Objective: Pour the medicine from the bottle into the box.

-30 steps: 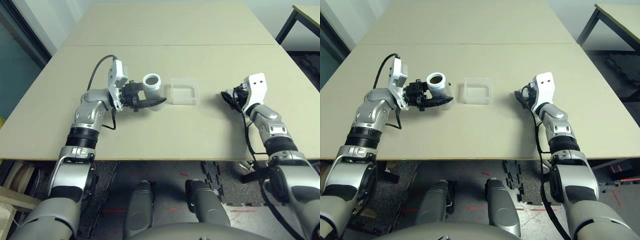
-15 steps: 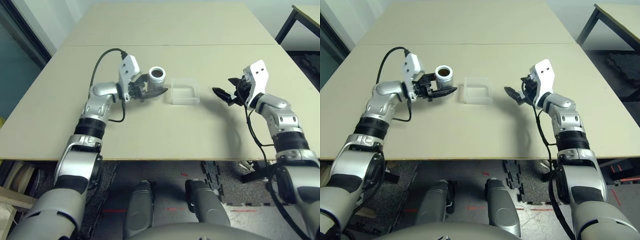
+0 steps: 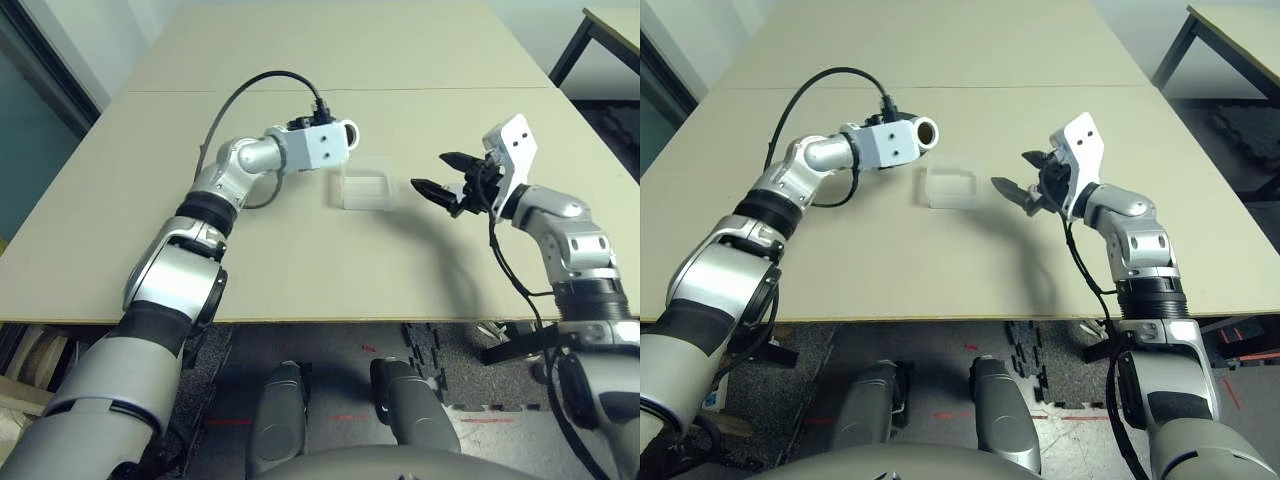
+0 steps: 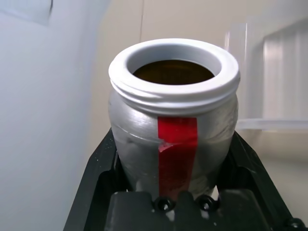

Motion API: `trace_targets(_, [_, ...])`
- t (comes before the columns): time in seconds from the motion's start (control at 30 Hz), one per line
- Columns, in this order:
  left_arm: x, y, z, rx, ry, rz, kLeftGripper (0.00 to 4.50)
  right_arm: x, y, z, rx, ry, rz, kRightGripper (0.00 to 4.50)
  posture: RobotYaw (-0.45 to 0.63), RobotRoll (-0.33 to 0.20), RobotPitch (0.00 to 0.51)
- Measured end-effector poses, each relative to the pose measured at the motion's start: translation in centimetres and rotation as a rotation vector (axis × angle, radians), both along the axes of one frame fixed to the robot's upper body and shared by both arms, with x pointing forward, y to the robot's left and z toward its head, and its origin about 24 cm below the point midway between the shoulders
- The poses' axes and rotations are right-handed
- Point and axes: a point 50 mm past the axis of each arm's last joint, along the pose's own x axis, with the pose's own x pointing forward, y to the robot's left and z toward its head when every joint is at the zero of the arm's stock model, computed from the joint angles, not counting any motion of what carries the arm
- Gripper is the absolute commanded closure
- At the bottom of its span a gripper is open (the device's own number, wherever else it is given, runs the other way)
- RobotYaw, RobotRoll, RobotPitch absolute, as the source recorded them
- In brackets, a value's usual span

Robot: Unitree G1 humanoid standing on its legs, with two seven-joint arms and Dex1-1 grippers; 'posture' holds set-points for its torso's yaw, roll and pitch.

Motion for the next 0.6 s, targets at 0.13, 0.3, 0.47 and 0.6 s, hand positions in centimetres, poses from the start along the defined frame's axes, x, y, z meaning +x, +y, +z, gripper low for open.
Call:
trace_targets(0.13, [0.1,-1.8,-0.9,0.307,-0.223,-0.072,1.93,-0.4,0.1,-0.1,0.008,0.005,-0.002,0.0,-0.14,0.0,0.122])
trace_targets(0.3, [0.4,-2.5,-1.2,0.531,-0.371,-0.117,1.93,-0.9,-0.1,-0.7,0.017,0.023,-0.014,0.0,-0.15,0.0,0.119])
trace_targets(0.47, [0.8,-2.2,-0.2,0.64,-0.42,-0.102,1.93,-1.1,0.0,-0.3,0.03,0.009,-0.023,0.0,-0.16,0.0,0.115])
trace_targets(0.6, [0.8,-3.0,0.7,0.637,-0.44,-0.105,1.93,-1.2,0.2,0.0,0.036,0.002,-0.021,0.0,-0.17,0.0,0.114])
